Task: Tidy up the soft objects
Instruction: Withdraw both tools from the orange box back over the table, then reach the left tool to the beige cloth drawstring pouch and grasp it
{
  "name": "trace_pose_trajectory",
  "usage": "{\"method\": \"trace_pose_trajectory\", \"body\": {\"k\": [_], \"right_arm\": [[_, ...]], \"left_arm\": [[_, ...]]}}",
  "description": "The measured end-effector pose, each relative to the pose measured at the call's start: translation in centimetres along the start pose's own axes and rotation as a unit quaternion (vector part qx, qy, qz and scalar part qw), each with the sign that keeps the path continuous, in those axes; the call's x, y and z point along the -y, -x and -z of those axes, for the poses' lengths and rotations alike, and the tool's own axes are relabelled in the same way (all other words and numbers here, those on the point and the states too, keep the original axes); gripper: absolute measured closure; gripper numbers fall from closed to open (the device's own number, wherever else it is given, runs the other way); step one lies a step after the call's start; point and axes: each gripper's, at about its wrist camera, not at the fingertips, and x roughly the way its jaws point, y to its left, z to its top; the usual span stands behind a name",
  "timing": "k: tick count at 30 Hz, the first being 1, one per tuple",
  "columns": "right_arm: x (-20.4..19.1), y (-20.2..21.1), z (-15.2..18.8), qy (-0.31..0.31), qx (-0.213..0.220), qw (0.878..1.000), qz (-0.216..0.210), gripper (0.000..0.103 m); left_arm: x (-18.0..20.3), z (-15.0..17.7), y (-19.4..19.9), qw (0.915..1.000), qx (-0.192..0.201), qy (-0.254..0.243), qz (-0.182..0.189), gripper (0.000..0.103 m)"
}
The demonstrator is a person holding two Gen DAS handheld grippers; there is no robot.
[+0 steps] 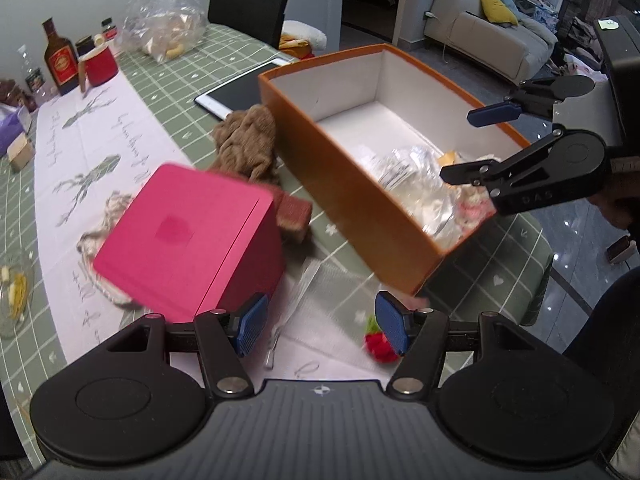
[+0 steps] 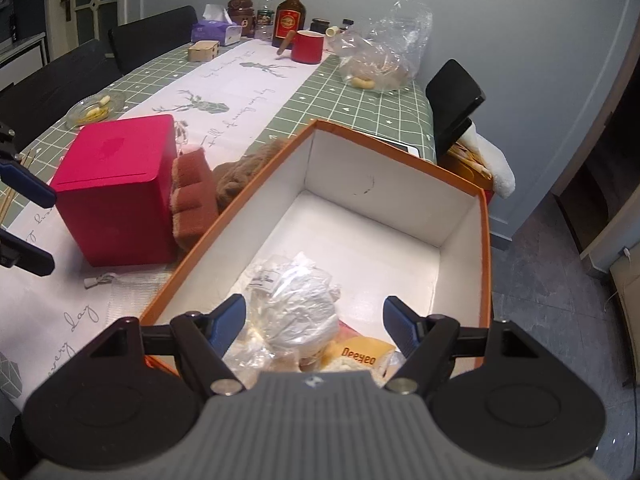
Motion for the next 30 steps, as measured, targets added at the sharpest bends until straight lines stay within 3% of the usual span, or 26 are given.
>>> {"method": "trace_pose_trajectory", "body": {"k": [4, 15, 26, 30], "right_arm": [[-1.5, -0.2, 0.0, 0.022, 0.001, 1.0, -0.006, 0.028], [-5.4, 1.2, -0.4, 0.072, 0.059, 0.994, -0.055, 0.029], [-9.8, 0.0, -0.5, 0.139, 0.046, 0.985, -0.088, 0.029], [-11.2, -0.2, -0.5, 0.16, 0.04, 0.981, -0.102, 0.029]], "left_arm": [[-1.8, 2.3, 0.5, 0.9999, -0.002, 0.013, 0.0, 0.03], [-7.8, 7.6, 0.6, 0.9975, -0.006, 0.071, -0.004, 0.03], [-12.7, 9.1, -0.7, 0.9893, 0.003, 0.141, -0.037, 0.03], [-15.1, 8.6, -1.1, 0.9825, 0.008, 0.181, -0.044, 0.03]]}}
